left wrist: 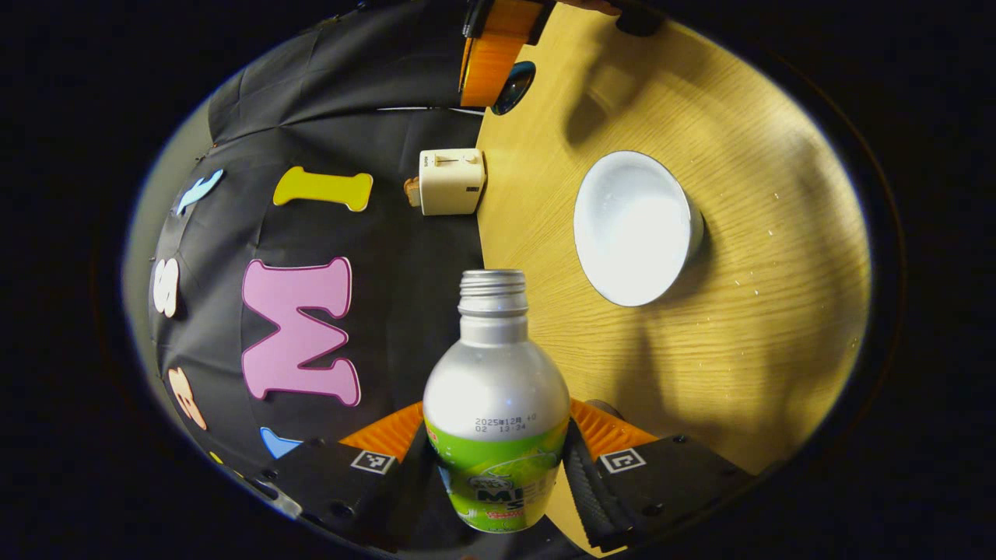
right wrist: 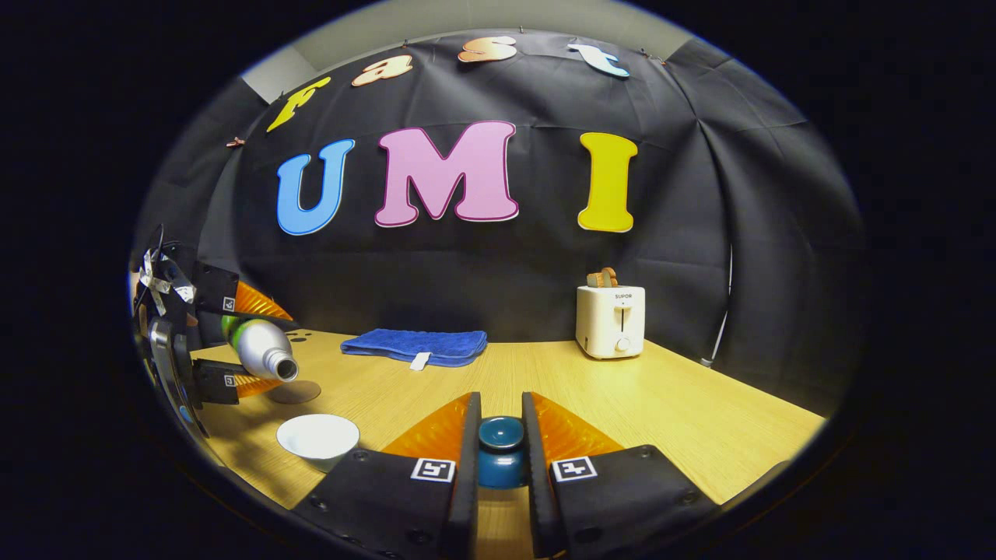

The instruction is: Open the teacup lid with one hand, grasp the water bottle and pour water into the teacup with the other hand; after pouring, place the water bottle on the coaster and then close the teacup lid.

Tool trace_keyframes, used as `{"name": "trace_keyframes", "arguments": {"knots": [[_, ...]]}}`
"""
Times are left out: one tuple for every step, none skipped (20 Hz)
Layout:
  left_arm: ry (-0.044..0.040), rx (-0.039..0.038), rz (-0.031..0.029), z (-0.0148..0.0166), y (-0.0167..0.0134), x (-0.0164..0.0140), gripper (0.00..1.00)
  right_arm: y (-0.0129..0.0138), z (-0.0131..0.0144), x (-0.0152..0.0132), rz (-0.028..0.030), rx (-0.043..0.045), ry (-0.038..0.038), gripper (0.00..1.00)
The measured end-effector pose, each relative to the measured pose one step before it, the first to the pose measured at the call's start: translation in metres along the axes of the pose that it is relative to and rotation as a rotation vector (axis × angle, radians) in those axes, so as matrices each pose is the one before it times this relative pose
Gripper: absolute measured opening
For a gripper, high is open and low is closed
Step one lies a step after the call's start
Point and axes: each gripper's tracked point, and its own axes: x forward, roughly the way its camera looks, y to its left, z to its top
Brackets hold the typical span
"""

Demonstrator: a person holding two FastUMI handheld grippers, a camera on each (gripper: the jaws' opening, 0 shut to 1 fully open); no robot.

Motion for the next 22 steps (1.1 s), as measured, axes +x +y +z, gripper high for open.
{"name": "trace_keyframes", "arguments": {"knots": [[0.00388,0.01228,-0.00619,-0.00011,0.00017,-0.00036,0.80,0.00027,-0.00030,0.00039,0.00003,0.00004,-0.00001,0.31],[0.00338,0.01266,-0.00095,0.00017,0.00062,-0.00033,0.80,-0.00018,-0.00003,0.00035,0.00007,-0.00001,-0.00009,0.31],[0.00221,0.01929,-0.00369,-0.00105,-0.00024,-0.00044,0.80,-0.00019,0.00011,-0.00031,0.00003,0.00005,-0.00010,0.31],[0.00081,0.02524,0.00067,0.00093,-0.00061,-0.00098,0.81,0.00047,0.00001,0.00021,0.00005,-0.00001,-0.00005,0.30],[-0.00059,0.02574,-0.00305,0.00035,0.00058,0.00030,0.81,-0.00010,-0.00007,-0.00018,-0.00007,-0.00005,-0.00010,0.30],[-0.00092,0.02082,-0.00722,0.00119,-0.00087,-0.00035,0.81,-0.00033,-0.00009,-0.00011,-0.00019,0.00005,0.00008,0.31],[0.00035,0.01088,-0.00973,-0.00017,-0.00010,-0.00020,0.80,0.00036,0.00006,-0.00002,0.00001,-0.00017,-0.00018,0.30],[-0.00289,0.01001,-0.00582,0.00157,-0.00112,-0.00003,0.80,-0.00020,0.00013,-0.00022,-0.00017,0.00016,0.00009,0.30],[0.00074,0.01694,-0.00849,0.00083,0.00096,-0.00011,0.80,0.00016,0.00002,-0.00015,0.00007,-0.00014,-0.00027,0.30],[-0.00001,0.01673,-0.00387,-0.00078,0.00061,-0.00050,0.80,0.00028,-0.00046,0.00008,-0.00017,0.00012,0.00008,0.30],[0.00149,0.01406,-0.00235,-0.00010,-0.00013,0.00067,0.81,-0.00028,0.00029,-0.00015,0.00004,-0.00011,-0.00026,0.30],[0.00191,0.01133,-0.00412,-0.00054,-0.00061,-0.00021,0.81,-0.00015,0.00015,0.00075,-0.00010,0.00012,-0.00002,0.30],[0.00040,0.01233,-0.00430,-0.00007,-0.00037,0.00037,0.81,0.00030,-0.00033,-0.00017,-0.00008,-0.00014,-0.00018,0.31],[-0.00297,0.01402,-0.00395,0.00084,0.00108,-0.00073,0.81,0.00013,0.00020,0.00047,0.00001,0.00013,0.00003,0.31],[-0.00372,0.01226,-0.00166,0.00097,0.00030,0.00110,0.81,-0.00027,0.00012,-0.00017,0.00003,0.00000,-0.00016,0.31],[0.00064,0.01242,-0.00124,-0.00011,0.00133,-0.00079,0.81,0.00022,-0.00060,0.00022,-0.00010,0.00005,-0.00004,0.31],[-0.00128,0.01295,0.00157,0.00042,0.00047,-0.00035,0.81,-0.00002,-0.00017,-0.00058,0.00007,-0.00010,-0.00002,0.31],[0.00207,0.01405,-0.00178,-0.00025,-0.00014,0.00122,0.81,-0.00024,0.00025,-0.00005,-0.00009,0.00009,0.00006,0.31],[0.00067,0.01218,-0.00137,0.00041,0.00077,0.00128,0.81,0.00015,0.00011,0.00014,0.00014,-0.00002,-0.00001,0.31],[0.00080,0.00831,-0.00353,0.00057,0.00079,0.00047,0.81,-0.00003,-0.00017,-0.00038,-0.00004,0.00007,-0.00005,0.30],[0.00301,0.00863,-0.00547,0.00022,-0.00025,0.00026,0.81,0.00009,0.00015,0.00001,0.00006,0.00000,0.00001,0.30],[0.00167,0.00728,-0.00398,0.00004,0.00054,0.00011,0.81,-0.00036,0.00005,0.00020,0.00008,-0.00002,0.00010,0.30]]}}
